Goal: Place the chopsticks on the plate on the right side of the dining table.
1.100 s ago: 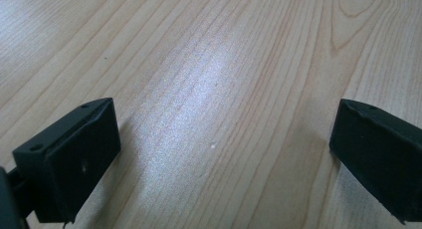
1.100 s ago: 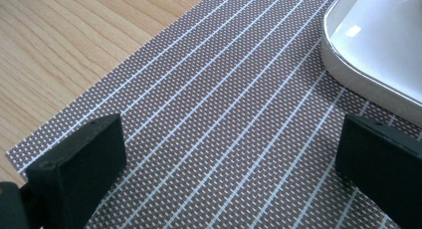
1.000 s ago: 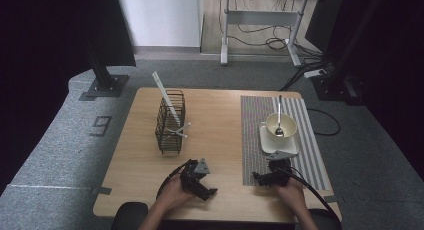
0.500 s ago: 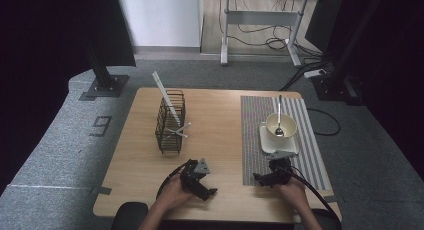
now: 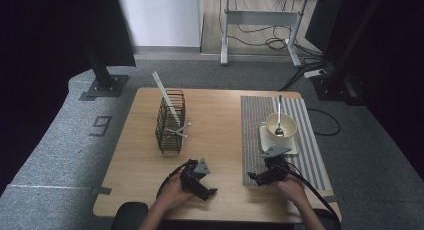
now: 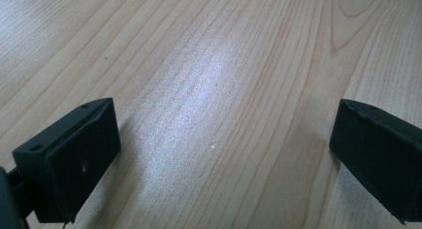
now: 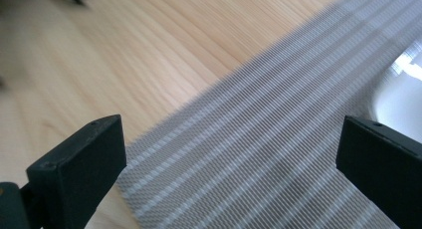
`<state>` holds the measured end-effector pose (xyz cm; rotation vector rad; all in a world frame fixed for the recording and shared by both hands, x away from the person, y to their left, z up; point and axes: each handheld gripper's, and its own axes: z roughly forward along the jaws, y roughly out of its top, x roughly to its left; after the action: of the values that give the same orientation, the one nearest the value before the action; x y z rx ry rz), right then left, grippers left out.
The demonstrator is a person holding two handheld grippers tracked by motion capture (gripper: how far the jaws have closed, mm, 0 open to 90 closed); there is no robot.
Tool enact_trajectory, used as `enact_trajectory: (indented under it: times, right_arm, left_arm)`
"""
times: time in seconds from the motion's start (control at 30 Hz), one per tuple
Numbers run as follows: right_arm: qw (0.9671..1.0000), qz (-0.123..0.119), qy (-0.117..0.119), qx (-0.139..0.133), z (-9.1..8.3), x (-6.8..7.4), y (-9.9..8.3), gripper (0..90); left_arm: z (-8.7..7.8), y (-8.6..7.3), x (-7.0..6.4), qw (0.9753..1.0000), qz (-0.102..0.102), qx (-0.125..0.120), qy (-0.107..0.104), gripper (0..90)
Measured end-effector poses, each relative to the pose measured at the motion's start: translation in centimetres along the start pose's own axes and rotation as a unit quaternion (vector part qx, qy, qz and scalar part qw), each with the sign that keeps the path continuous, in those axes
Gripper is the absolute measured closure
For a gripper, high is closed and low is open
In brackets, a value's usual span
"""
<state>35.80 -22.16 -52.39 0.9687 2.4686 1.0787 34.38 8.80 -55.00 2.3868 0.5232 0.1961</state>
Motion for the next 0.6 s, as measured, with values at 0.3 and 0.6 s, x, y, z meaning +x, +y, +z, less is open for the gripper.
enact_trajectory:
  times: [0.3,0.6]
  right_arm:
    - [0.9999,0.003,0.014,-0.005,0.0,0.8,3.9,0.3]
    - [0.9997,-0.002,0.024,0.007,0.8,1.2,6.8,1.8]
  left_arm:
    - [0.0,0.0,0.0,1.0,-0.001,-0.002,0.001,0.0]
    - [0.0,0.1,-0.1,1.0,-0.003,0.0,0.005,0.0]
